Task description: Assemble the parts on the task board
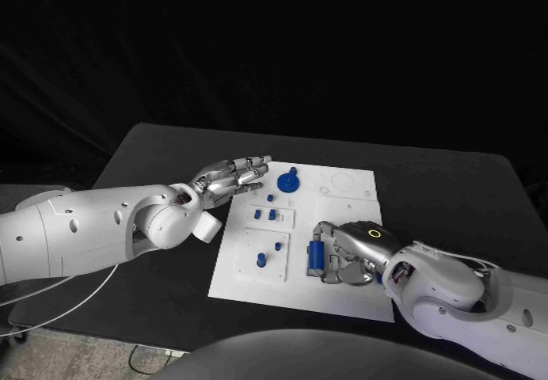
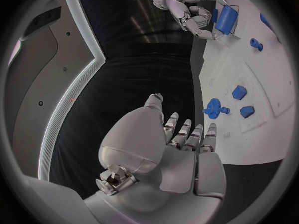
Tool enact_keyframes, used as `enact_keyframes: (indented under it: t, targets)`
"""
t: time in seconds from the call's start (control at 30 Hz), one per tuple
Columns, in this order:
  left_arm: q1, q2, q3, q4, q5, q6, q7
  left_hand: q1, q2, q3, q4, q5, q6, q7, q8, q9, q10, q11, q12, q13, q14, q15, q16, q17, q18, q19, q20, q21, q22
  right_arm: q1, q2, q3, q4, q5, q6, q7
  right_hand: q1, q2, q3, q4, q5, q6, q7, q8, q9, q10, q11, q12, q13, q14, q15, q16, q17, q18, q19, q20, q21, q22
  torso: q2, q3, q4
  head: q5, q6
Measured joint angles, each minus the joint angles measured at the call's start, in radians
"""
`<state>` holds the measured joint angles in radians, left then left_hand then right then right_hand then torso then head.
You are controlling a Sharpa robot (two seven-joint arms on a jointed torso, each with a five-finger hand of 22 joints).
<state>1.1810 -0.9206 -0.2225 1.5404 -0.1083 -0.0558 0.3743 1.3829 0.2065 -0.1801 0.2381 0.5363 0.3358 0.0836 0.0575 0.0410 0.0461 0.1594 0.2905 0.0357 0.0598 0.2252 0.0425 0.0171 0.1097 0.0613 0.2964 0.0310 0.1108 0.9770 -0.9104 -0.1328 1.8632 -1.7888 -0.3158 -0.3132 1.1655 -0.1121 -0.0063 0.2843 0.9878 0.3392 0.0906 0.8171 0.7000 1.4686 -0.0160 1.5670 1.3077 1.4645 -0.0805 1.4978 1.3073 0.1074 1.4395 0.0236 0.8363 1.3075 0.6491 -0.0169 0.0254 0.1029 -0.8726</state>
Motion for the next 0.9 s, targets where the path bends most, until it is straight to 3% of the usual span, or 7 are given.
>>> enact_keyframes:
  t: [0.4, 0.9]
  targets:
    - [0.000, -0.002, 0.000, -0.001, 0.000, 0.002, -0.005, 0.000, 0.000, 0.000, 0.000, 0.000, 0.000, 0.000, 0.000, 0.000, 0.004, 0.004, 0.000, 0.001, 0.000, 0.000, 0.000, 0.000, 0.000, 0.000, 0.000, 0.000, 0.000, -0.003, -0.020, 0.000, 0.018, 0.010, -0.025, 0.000, -0.058, 0.012, 0.015, -0.014, 0.037, 0.001, 0.001, 0.000, -0.042, 0.000, 0.000, 0.000, 0.000, 0.000, 0.000, 0.000, 0.000, 0.000, 0.000, 0.000, 0.000, 0.000, 0.000, 0.0000, -0.0001, 0.001, 0.000]
    - [-0.001, -0.001, 0.000, -0.004, 0.000, 0.005, -0.010, 0.000, 0.000, 0.000, 0.000, 0.000, 0.000, 0.000, 0.000, 0.000, 0.000, 0.007, 0.004, 0.001, 0.000, 0.000, 0.000, 0.001, 0.000, 0.000, 0.000, 0.000, 0.000, -0.016, -0.033, 0.000, 0.041, 0.013, -0.006, -0.020, -0.080, 0.007, 0.031, -0.016, 0.037, -0.002, -0.002, 0.000, -0.065, 0.000, 0.000, 0.000, 0.000, 0.000, 0.000, 0.000, 0.001, 0.000, 0.000, 0.000, -0.004, 0.000, -0.001, -0.0003, 0.0001, -0.003, 0.000]
